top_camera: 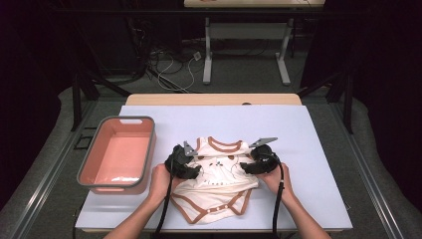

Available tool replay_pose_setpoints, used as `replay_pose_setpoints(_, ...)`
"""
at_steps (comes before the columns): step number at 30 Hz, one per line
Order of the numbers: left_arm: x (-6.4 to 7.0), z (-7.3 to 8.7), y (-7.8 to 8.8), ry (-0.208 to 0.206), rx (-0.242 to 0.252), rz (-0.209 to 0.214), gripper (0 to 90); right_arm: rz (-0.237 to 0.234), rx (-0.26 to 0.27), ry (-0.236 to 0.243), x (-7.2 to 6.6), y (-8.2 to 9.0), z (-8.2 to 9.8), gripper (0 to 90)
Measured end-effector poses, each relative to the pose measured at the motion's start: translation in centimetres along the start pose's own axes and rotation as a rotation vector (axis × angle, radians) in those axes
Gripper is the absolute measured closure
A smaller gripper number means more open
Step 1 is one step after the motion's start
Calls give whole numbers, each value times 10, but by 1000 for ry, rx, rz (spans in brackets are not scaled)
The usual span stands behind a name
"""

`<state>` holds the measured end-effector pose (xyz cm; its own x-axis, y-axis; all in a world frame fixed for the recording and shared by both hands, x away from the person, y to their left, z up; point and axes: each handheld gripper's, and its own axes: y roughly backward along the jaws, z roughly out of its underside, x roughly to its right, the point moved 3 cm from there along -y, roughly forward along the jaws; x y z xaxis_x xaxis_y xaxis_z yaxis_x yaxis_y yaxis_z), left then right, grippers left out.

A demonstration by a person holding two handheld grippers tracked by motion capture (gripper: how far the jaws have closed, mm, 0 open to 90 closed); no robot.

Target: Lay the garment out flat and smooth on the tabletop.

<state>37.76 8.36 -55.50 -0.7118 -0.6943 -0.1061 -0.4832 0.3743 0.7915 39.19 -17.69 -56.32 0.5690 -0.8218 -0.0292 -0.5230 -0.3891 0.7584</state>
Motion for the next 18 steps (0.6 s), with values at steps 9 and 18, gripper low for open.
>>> replay_pose_setpoints(9,1,6,-2,-22,-61,17,360,17,-40,31,-1,-10,4,369)
replay_pose_setpoints(18,-8,14,-9,45,-55,123,526,15,-34,69,-1,-8,6,622)
